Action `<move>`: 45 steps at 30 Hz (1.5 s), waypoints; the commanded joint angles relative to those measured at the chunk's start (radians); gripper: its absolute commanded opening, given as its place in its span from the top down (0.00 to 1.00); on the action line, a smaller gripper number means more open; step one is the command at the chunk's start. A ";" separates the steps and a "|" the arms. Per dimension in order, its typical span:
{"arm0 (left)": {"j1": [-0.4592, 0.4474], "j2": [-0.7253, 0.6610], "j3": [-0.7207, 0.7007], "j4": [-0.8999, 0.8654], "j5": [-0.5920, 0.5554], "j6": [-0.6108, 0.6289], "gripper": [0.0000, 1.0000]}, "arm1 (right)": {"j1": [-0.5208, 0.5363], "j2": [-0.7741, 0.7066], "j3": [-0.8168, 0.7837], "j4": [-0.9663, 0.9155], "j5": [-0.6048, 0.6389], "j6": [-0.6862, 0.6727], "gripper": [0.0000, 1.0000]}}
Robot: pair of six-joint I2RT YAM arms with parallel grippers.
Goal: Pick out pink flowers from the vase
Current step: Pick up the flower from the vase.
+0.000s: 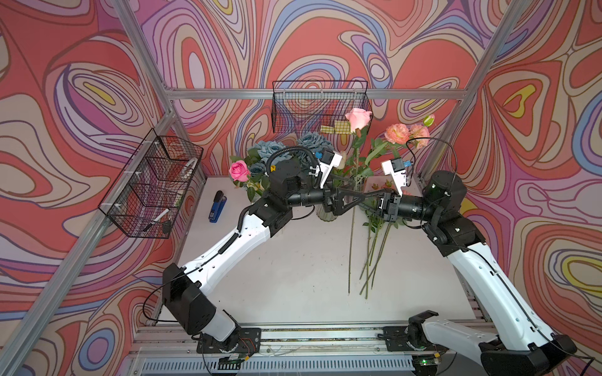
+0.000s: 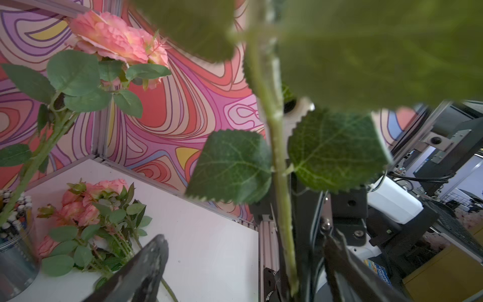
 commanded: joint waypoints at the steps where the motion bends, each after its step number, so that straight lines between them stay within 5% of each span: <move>1: 0.005 -0.088 -0.038 -0.039 -0.053 0.073 0.00 | 0.005 -0.013 0.049 -0.121 0.083 -0.103 1.00; 14: 0.003 -0.256 -0.205 -0.157 -0.247 0.193 0.00 | 0.005 -0.034 0.120 -0.320 0.418 -0.255 1.00; 24: -0.007 -0.357 -0.360 -0.219 -0.436 0.188 0.01 | 0.004 -0.047 0.158 -0.400 0.789 -0.294 1.00; 34: -0.099 -0.412 -0.491 -0.252 -0.729 0.221 0.01 | 0.005 -0.067 0.141 -0.430 1.162 -0.241 1.00; 45: -0.144 -0.471 -0.703 -0.180 -1.030 0.117 0.03 | 0.003 -0.085 0.120 -0.471 1.383 -0.213 1.00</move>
